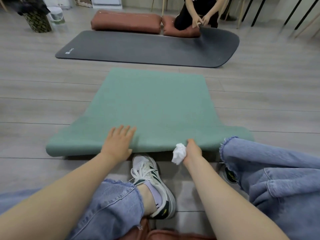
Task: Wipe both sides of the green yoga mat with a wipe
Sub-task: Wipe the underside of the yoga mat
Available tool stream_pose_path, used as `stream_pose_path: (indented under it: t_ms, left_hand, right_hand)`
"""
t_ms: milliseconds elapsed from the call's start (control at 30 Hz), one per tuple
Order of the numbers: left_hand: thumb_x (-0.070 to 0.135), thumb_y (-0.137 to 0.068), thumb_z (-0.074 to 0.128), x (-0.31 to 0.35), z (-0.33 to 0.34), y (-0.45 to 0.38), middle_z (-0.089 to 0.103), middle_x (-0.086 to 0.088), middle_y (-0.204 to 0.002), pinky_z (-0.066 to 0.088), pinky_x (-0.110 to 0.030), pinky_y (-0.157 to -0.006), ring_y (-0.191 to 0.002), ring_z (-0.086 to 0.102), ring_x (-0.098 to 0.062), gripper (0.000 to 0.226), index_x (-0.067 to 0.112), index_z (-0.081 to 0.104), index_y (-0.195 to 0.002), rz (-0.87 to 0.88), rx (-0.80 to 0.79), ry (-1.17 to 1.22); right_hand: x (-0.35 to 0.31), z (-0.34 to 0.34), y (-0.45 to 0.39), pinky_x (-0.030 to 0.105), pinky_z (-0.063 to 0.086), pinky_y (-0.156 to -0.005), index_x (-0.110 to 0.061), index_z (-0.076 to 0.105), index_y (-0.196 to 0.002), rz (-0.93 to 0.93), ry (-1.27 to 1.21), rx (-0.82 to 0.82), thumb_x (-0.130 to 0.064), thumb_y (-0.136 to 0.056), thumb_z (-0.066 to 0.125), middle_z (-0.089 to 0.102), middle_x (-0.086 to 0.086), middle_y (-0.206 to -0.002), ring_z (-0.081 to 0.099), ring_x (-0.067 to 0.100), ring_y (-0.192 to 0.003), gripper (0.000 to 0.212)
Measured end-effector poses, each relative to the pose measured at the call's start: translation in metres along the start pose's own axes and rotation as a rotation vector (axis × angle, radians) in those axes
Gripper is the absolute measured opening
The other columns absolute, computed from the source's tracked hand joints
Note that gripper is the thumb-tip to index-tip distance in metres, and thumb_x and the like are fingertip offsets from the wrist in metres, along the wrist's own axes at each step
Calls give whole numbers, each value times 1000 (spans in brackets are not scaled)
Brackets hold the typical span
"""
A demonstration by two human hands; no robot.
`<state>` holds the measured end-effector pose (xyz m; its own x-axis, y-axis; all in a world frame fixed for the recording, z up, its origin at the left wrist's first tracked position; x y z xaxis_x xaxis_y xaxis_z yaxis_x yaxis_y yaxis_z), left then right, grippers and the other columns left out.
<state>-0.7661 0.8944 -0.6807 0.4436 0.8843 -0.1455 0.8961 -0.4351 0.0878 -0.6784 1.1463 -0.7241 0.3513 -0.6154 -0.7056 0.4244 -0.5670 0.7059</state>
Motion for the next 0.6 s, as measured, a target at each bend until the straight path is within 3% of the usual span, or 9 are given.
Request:
stream_pose_path:
  t_ms: [100,200,300,367,467,533,600]
  left_hand:
    - [22,-92,54,40,-10,-8,7,2,-166,4,-41,-123,-152,9,-23,85,25,1,-158,154,43,14]
    - [14,-89,52,52,2,-6,7,3,-165,7,-39,-123,-151,10,-22,88,26,-1,-158,211,-74,33]
    - [21,-90,53,46,11,-3,20,4,-162,17,-36,-120,-147,23,-20,79,28,11,-157,184,-110,125]
    - [14,-92,49,38,5,-7,39,6,-152,32,-34,-111,-135,41,-20,66,32,28,-152,148,-45,202]
    - [7,-92,46,24,-8,-16,53,7,-139,43,-33,-97,-124,53,-21,58,33,44,-144,98,40,267]
    - [4,-91,44,13,-13,-21,56,6,-137,43,-33,-97,-123,54,-22,58,32,49,-141,69,70,281]
    - [2,-91,44,6,-13,-21,59,4,-135,42,-33,-98,-121,54,-24,57,30,52,-139,67,75,272]
  right_hand:
    - [19,16,8,22,38,-41,-6,48,-67,40,45,-49,-10,-90,48,54,8,-69,50,20,-55,24]
    - [42,41,20,25,45,-54,-1,58,-82,142,18,-227,-13,-90,52,62,13,-81,58,24,-65,16]
    - [53,49,16,28,50,-65,2,64,-107,145,70,-320,-29,-84,64,69,13,-101,65,26,-78,38]
    - [50,41,14,26,51,-63,2,64,-111,122,105,-349,-44,-75,73,71,12,-98,67,23,-75,59]
    - [25,22,7,29,54,-58,-4,64,-107,48,89,-364,-62,-62,75,67,6,-79,67,19,-64,74]
    - [0,6,2,38,56,-77,-16,60,-95,-68,108,-280,-72,-63,68,65,5,-92,65,22,-79,65]
    - [-25,-6,0,38,53,-83,-22,55,-85,-154,100,-192,-73,-68,63,61,4,-92,60,22,-77,54]
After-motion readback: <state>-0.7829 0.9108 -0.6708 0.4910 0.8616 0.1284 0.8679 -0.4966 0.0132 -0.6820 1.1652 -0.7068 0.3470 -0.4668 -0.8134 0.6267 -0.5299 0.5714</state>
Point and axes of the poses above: each hand's wrist, its own y-axis away from the middle knuckle, its own z-axis out of the palm, x = y × z, the point moved 5 cm from there along -y, towards the middle knuckle
